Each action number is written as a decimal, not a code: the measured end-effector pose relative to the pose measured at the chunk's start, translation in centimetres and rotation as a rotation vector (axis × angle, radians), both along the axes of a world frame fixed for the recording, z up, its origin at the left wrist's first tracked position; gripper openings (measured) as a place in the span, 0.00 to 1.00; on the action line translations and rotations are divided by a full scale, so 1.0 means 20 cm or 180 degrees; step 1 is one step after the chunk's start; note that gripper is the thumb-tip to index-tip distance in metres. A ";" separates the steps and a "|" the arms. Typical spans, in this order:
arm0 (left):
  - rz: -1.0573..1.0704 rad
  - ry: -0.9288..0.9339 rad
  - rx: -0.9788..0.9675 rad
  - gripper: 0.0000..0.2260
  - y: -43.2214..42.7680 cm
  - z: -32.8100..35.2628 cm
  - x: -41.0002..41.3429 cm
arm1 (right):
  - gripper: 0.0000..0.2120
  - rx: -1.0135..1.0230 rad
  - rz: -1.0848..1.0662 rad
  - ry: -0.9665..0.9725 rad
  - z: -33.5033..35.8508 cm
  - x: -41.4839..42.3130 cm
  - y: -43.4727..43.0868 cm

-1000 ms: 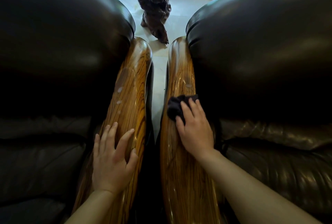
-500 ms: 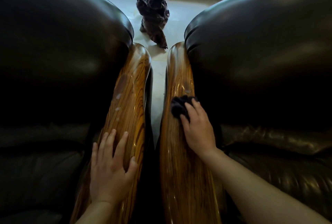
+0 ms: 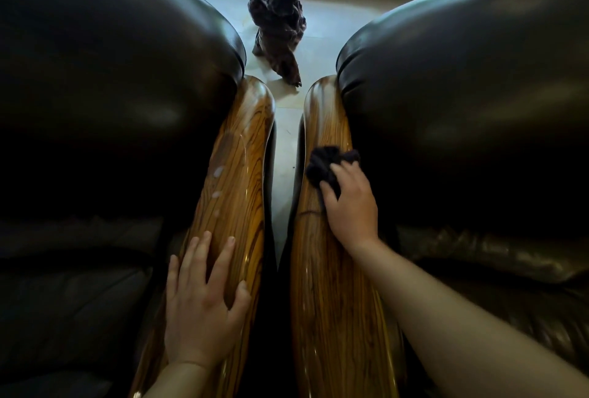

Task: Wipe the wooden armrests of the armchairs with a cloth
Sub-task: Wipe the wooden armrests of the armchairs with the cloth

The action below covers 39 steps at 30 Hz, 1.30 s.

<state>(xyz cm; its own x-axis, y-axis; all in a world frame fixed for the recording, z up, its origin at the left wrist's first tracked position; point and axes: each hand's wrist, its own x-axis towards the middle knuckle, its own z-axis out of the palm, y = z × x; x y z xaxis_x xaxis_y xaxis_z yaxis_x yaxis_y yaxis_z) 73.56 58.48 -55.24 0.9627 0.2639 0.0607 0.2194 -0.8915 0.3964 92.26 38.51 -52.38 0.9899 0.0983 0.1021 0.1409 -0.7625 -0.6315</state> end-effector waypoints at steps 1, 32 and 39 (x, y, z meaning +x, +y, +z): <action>0.0004 -0.0012 -0.0017 0.30 0.00 0.00 0.00 | 0.21 -0.0087 0.0152 -0.0106 -0.01 -0.08 -0.03; -0.0031 0.0101 0.0054 0.30 0.01 0.00 0.00 | 0.26 -0.1220 0.1585 -0.0481 -0.09 -0.29 -0.19; -0.0022 -0.0001 0.0036 0.30 0.01 -0.01 0.01 | 0.30 -0.0968 0.0544 0.0027 -0.03 0.23 -0.07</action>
